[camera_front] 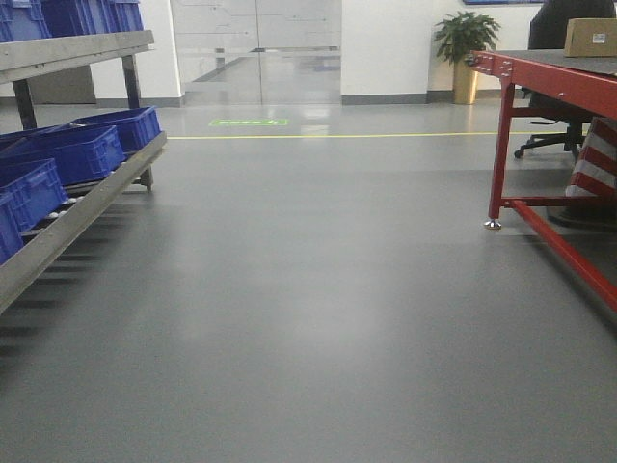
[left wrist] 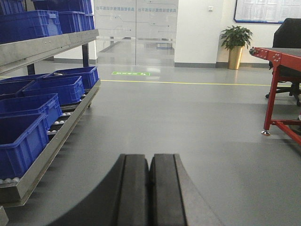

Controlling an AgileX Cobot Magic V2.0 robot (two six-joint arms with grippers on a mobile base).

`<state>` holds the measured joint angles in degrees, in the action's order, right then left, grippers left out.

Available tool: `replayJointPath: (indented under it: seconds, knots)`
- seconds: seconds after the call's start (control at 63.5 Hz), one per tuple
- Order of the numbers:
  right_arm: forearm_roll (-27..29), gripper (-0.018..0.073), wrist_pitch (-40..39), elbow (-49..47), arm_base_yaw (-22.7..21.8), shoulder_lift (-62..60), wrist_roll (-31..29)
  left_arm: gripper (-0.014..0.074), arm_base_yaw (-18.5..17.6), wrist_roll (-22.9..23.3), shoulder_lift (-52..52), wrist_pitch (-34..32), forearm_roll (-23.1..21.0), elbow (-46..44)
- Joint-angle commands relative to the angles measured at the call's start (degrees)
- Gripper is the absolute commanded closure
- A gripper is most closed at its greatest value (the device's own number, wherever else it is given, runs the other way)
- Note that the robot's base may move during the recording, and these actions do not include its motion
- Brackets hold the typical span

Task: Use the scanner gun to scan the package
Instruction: 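Drive the base forward along the aisle toward the red-framed table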

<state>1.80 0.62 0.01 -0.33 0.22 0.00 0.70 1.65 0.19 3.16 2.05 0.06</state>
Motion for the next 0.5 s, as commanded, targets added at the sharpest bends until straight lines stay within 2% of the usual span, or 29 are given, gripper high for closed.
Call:
replayJointPath:
  seconds: [0.0, 0.488]
  knots:
    - [0.0, 0.0721, -1.1, 0.0, -0.2, -0.2, 0.0, 0.0707, 0.3, 0.2, -0.2, -1.2, -0.3, -0.1]
    - [0.0, 0.0721, -1.1, 0.0, -0.2, -0.2, 0.0, 0.0707, 0.3, 0.2, -0.2, -1.2, -0.3, -0.1]
